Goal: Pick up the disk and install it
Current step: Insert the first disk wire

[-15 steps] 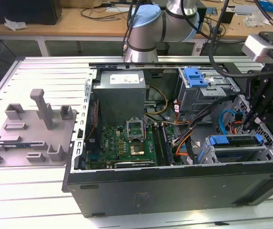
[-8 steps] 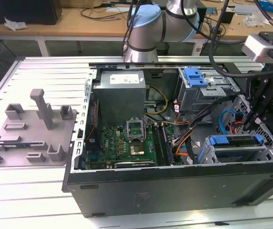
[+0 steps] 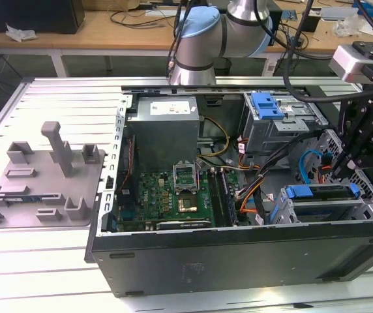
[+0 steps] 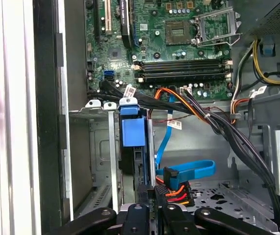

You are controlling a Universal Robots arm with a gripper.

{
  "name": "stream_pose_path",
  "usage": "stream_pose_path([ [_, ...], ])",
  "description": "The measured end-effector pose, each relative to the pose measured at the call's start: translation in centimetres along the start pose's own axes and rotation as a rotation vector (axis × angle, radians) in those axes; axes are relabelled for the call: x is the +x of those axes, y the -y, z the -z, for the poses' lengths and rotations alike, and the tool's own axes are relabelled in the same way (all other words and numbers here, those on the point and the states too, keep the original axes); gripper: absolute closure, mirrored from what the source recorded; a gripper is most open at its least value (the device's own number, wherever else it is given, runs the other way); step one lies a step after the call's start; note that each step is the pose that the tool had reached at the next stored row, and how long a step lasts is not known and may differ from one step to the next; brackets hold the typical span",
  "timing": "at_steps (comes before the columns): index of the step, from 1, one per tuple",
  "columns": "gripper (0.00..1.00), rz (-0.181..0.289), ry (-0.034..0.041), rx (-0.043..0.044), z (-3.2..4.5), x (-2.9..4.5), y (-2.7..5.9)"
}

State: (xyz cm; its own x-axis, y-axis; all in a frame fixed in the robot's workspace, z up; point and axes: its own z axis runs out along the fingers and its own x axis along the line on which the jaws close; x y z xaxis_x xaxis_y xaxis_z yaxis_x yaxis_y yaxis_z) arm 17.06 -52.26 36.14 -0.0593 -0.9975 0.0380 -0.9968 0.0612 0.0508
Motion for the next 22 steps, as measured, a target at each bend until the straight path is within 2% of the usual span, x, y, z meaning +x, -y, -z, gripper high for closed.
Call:
stream_pose_path([
  [4,0.84,0.002,-0.0001,0.0,-0.01,0.33,0.07],
  [10,0.84,0.037,-0.0019,0.0014,-0.03,0.37,0.07],
  [16,0.84,0.042,-0.0021,0.0015,-0.03,0.38,0.07],
  [22,0.84,0.058,-0.003,0.0022,-0.07,0.75,0.01],
])
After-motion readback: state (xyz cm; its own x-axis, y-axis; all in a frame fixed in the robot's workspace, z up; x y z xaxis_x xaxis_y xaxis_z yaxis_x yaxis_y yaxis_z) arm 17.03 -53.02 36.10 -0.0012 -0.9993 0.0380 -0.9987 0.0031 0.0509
